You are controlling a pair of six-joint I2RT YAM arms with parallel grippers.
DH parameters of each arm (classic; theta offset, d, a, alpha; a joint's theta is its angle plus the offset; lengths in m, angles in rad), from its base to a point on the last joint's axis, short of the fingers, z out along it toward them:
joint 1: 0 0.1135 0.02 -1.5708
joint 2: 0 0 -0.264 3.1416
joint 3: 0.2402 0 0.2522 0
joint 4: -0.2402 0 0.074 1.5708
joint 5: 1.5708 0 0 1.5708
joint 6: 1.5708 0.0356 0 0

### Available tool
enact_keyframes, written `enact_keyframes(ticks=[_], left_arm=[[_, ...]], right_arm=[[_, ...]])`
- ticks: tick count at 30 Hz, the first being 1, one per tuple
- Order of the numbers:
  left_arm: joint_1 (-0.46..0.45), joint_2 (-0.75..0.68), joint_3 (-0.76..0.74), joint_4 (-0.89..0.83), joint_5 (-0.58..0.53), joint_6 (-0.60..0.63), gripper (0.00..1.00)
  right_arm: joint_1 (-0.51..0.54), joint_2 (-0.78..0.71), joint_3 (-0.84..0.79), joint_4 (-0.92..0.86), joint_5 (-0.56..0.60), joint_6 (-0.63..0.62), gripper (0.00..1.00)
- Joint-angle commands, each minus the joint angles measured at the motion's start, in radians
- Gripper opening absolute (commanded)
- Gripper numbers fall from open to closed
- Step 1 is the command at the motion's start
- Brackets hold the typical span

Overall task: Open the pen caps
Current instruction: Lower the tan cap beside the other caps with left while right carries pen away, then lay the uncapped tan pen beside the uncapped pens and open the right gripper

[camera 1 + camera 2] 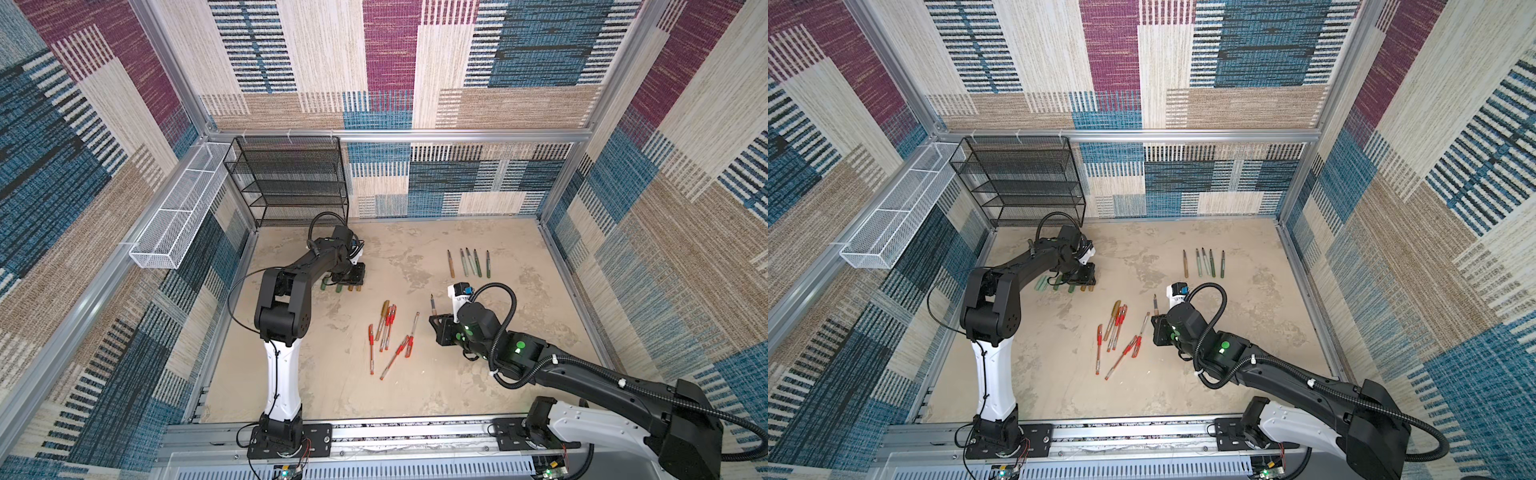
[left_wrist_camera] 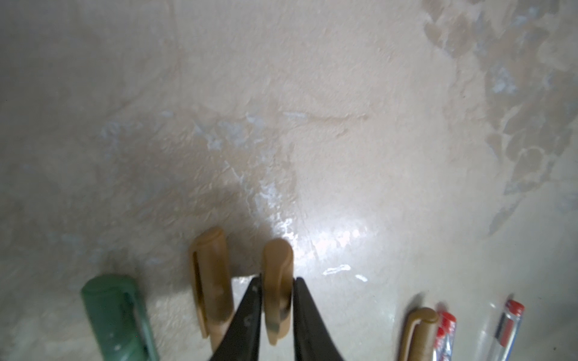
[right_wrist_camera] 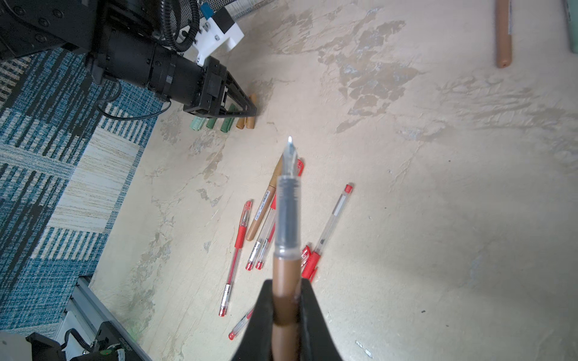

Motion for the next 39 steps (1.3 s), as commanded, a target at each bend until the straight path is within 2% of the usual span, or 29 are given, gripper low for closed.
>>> enact_keyframes(ticks=[1,10,13,18,26,35,39], left_arm=[[-0.007,-0.035,0.007,-0.017,-0.015,-0.008,0.30],[-0.031,-0.209,-0.068,-0.005,0.021,-0.046,0.40],[-0.033,-0.308,-0.137,0.022,0.045,-0.054,0.43],[-0.032,-0.508,-0.267,0.072,0.059,-0.018,0.56],[-0.025,-0.855,-0.510,0.152,0.044,0.055,0.76],[0.045,-1.104,-0.750,0.200,0.040,0.124,0.81],[0.128,-1.171,-0.820,0.236,0.090,0.100,0.85]], right_arm=[[0.000,-0.011,0.010,-0.006,0.021,0.010,0.00],[0.000,-0.009,0.034,-0.023,0.032,-0.002,0.00],[-0.017,0.004,0.055,-0.029,0.041,-0.033,0.00],[-0.067,0.067,0.137,-0.060,0.023,-0.103,0.00],[-0.178,0.241,0.313,-0.113,-0.041,-0.216,0.00],[-0.315,0.488,0.529,-0.187,-0.116,-0.310,0.00],[-0.387,0.609,0.628,-0.225,-0.143,-0.348,0.00]])
